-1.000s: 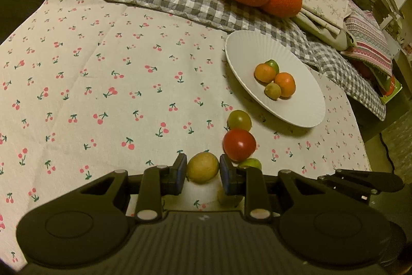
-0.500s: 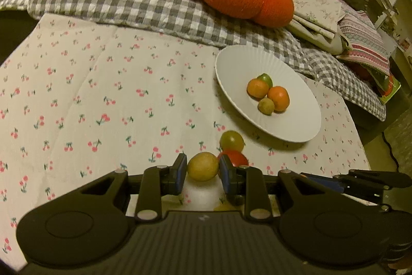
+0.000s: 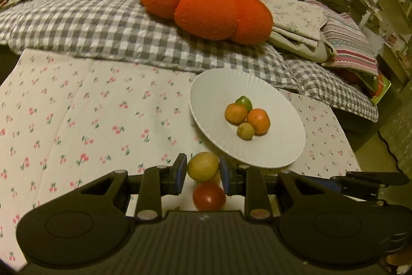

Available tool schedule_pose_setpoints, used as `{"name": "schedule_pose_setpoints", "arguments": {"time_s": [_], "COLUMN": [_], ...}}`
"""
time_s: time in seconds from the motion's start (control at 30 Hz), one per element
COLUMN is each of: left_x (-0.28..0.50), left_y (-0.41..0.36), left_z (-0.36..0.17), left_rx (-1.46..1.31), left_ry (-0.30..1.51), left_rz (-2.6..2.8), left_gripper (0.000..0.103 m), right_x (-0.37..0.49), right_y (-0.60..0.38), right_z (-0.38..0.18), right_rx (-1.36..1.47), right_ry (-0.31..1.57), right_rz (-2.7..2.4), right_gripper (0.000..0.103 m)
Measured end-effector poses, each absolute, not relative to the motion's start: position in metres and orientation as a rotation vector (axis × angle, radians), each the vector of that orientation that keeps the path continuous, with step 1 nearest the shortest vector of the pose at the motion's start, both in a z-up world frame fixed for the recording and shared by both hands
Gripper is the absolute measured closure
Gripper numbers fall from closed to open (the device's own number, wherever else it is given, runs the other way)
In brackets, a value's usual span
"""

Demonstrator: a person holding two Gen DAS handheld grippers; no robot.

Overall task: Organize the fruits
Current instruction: 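Carry both fruits onto the white plate and open both tools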

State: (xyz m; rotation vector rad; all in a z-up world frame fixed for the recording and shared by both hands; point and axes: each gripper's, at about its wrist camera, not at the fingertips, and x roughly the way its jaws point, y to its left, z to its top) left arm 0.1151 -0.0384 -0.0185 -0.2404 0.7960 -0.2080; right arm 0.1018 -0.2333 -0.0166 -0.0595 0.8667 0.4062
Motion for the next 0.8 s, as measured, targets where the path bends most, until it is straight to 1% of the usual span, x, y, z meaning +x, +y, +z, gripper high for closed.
{"name": "schedule_pose_setpoints", "arguments": {"time_s": [0.5,0.8], "left_x": [0.149,0.171], "left_y": [-0.073,-0.084], "left_z": [-0.022,-0.040], "left_rx": [-0.157,-0.120], "left_ry": [0.723,0.729], "left_rz": [-0.333,-0.350], "left_gripper": [0.077,0.077], "right_x": [0.133,0.146], "right_y": [-0.258,-0.259], "right_z": [-0.013,-0.024], "right_rx": [0.007,-0.009], "right_ry": [0.797,0.762], "right_rz": [0.284,0.274], "right_gripper": [0.072,0.072]}}
